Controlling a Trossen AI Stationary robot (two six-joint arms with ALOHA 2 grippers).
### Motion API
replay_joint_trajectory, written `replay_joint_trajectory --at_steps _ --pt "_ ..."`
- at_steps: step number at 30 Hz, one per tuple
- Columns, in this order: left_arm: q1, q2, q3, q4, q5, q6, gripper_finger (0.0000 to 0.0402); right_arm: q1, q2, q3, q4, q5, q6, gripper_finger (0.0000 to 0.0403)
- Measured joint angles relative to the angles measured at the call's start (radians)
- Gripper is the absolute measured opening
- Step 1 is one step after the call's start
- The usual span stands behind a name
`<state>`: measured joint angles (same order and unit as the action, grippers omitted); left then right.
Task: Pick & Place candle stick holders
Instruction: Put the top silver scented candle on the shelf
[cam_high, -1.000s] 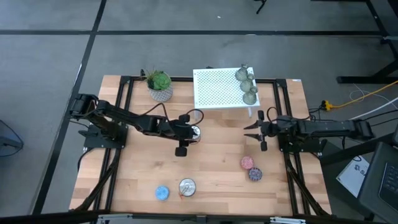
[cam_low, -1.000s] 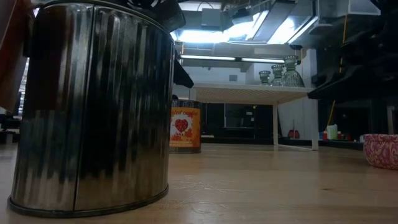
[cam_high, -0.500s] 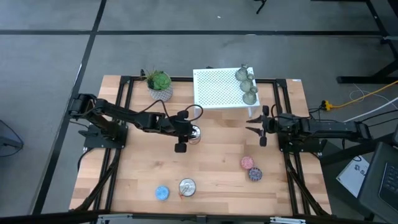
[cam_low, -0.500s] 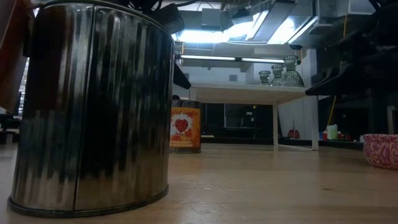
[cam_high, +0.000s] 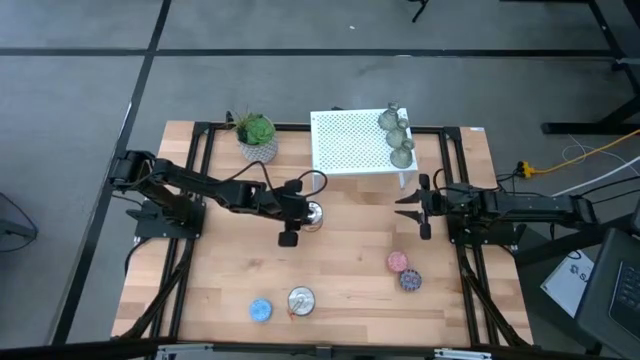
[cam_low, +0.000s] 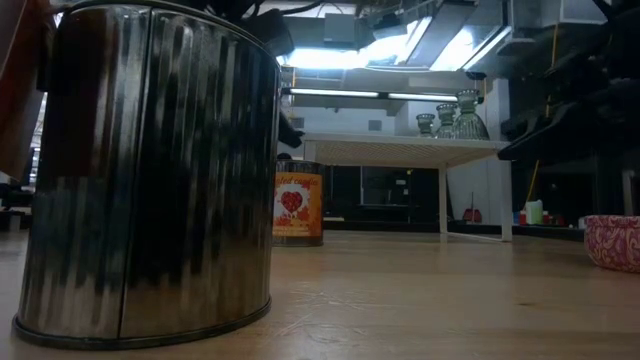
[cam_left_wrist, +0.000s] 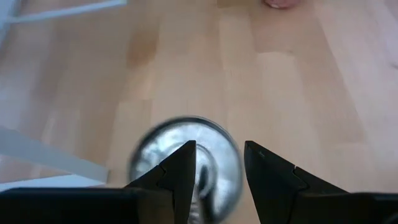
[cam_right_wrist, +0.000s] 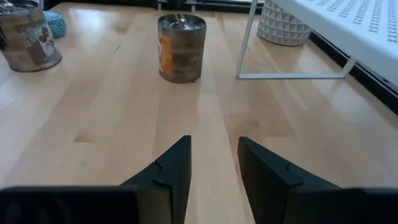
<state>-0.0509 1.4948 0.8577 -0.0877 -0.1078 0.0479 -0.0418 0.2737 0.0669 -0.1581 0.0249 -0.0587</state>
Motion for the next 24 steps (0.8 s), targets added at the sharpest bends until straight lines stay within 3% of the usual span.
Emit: replay_joint_trajectory --at_steps 9,16,24 --pt "-0.001 0.0 0.0 -0.029 0.133 0.02 0.0132 -0.004 0.0 0.0 0.002 0.024 0.051 0.0135" --pt "-0.003 0.0 0.0 -0.045 0.123 0.045 0.0132 -0.004 0.0 0.0 0.004 0.024 0.047 0.0135" --pt "-0.007 0.0 0.0 -0.104 0.038 0.047 0.0132 -0.004 0.0 0.0 0.004 0.024 0.044 0.0135"
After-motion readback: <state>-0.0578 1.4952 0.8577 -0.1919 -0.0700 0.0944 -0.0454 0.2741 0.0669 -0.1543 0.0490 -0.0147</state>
